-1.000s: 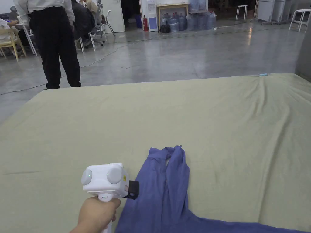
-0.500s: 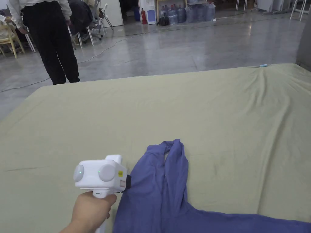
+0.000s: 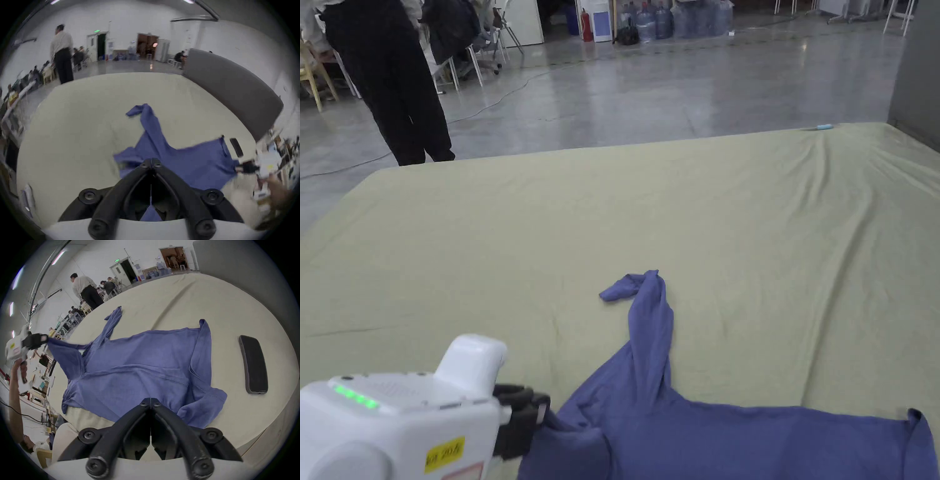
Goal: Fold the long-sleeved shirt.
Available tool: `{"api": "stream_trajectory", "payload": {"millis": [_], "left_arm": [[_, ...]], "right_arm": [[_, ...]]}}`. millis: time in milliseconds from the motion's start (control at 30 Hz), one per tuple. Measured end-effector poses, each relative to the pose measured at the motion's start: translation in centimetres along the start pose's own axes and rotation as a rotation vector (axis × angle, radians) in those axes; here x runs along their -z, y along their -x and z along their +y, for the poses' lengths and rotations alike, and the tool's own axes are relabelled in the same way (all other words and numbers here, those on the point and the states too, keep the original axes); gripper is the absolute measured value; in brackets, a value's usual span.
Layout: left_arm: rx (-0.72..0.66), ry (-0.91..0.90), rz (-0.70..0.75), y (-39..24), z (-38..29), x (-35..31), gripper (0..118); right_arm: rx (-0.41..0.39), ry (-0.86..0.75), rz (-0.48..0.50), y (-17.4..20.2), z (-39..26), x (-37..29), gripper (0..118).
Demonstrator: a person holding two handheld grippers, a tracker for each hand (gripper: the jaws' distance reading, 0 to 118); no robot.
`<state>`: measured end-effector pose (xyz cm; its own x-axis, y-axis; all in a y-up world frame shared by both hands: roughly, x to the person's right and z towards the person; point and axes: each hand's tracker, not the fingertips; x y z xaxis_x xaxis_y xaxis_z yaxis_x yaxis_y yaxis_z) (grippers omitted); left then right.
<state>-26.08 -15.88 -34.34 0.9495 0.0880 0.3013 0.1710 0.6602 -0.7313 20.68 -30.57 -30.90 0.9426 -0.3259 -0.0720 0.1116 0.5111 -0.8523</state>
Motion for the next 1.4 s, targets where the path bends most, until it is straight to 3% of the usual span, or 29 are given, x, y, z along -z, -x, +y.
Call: {"api": "stream_trajectory", "payload": {"millis": [167,333,467,600,667,700,733,767,933,1033,1067,1100,1133,1167,1400], "left_arm": [[0.059,0.228,0.027,-2.1,-6.0,-0.5,0],[-0.093,0.379,-0.013,-1.1,-11.5,2.1,0],[-0.106,0.462,0.000,-0.6,-13.6,5.9,0],[-0.206,0.470,0.013,-0.6,-13.8,7.7,0],[-0.193,0.338,-0.020,-0.8,-12.1,6.7,0],[-0.196,0.296,-0.041,-0.9,-11.4,6.3,13],[-0.216,0.185,-0.080,-0.3,-9.2,5.1,75],[-0.239,0.161,-0.062,0.0,-7.9,4.8,115],[-0.161,0.224,-0.004,0.2,-4.0,8.6,115],[-0.122,0.220,0.018,2.4,-0.4,13.0,112],[-0.119,0.221,0.060,3.1,0.9,14.6,102],[-0.116,0.233,0.090,3.9,2.1,16.5,78],[-0.134,0.187,0.137,5.1,2.9,17.3,15],[-0.158,0.173,0.133,6.1,3.9,18.6,0],[-0.226,0.247,0.176,8.2,4.7,26.3,0]], "right_arm": [[-0.014,0.004,0.002,0.7,-0.2,0.1,0],[-0.027,0.010,0.003,1.1,-0.6,0.1,0],[-0.040,0.033,-0.005,1.3,-1.0,0.5,0],[-0.053,0.036,-0.016,1.5,-1.1,0.4,0],[-0.055,0.025,-0.017,1.5,-1.0,0.0,0],[-0.055,0.023,-0.014,1.4,-1.0,0.0,0],[-0.054,0.024,-0.011,1.4,-1.0,0.1,0],[-0.053,0.028,-0.011,1.5,-0.9,0.2,0],[-0.055,0.048,-0.008,1.7,-0.7,1.0,0],[-0.070,0.050,0.002,1.9,-0.7,1.1,0],[-0.073,0.052,0.002,2.0,-0.6,1.2,0],[-0.075,0.053,0.001,2.0,-0.6,1.3,0],[-0.075,0.055,-0.002,1.9,-0.6,1.4,0],[-0.072,0.058,-0.005,1.8,-0.6,1.5,0],[-0.041,0.075,-0.017,0.3,-0.2,2.0,0]]}}
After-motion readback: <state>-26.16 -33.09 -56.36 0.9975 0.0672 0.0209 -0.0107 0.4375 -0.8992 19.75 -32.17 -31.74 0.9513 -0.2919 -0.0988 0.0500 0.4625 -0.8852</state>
